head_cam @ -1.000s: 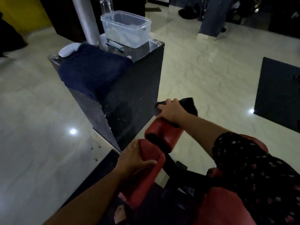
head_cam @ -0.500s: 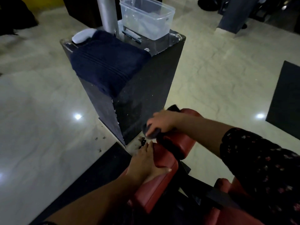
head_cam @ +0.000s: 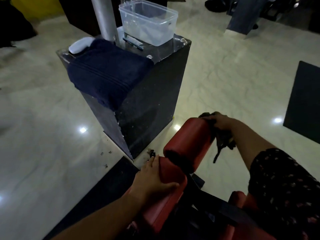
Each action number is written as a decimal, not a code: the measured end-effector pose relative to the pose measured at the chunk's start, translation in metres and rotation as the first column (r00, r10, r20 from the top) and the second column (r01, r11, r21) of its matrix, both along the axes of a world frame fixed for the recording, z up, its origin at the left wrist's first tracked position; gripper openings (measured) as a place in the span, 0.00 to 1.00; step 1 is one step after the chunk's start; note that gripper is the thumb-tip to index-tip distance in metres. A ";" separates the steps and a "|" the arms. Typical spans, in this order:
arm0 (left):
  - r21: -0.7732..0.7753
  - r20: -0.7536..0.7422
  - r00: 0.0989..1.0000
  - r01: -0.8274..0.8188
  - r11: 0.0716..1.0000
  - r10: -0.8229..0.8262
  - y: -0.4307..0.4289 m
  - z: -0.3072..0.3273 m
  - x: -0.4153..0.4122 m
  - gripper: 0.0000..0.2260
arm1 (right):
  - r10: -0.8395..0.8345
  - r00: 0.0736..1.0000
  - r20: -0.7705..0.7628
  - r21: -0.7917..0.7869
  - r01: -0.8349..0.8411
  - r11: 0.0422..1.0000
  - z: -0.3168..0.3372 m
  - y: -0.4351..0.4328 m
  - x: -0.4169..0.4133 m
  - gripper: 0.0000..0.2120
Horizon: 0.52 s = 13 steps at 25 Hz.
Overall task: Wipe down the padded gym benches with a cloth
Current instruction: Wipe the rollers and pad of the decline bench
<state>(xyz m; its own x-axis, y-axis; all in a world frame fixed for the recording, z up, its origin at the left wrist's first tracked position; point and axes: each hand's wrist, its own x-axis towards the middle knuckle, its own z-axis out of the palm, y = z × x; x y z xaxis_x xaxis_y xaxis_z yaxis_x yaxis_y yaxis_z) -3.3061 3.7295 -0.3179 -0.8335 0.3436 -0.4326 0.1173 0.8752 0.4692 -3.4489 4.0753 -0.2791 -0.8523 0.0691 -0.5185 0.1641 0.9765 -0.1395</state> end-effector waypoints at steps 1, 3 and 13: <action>-0.003 -0.003 1.000 -0.001 1.000 0.001 0.000 0.000 0.001 0.57 | -0.050 0.998 0.022 -0.096 0.052 0.994 -0.011 0.011 0.012 0.29; 0.001 -0.012 1.000 0.005 1.000 -0.005 0.001 -0.002 0.002 0.57 | -0.183 0.983 -0.016 -0.142 0.179 0.973 -0.045 0.027 0.028 0.33; 0.105 -0.037 0.999 -0.023 0.994 0.027 -0.002 -0.008 0.000 0.57 | -0.708 0.705 0.043 -0.388 0.665 0.638 -0.024 -0.047 0.072 0.09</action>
<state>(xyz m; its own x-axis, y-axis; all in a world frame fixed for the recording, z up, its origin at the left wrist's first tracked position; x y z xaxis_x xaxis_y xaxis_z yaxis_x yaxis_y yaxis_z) -3.3066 3.7273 -0.3262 -0.8578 0.3643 -0.3626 0.1161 0.8246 0.5538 -3.3764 4.0284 -0.3028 -0.6832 0.4909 -0.5407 0.7302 0.4650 -0.5006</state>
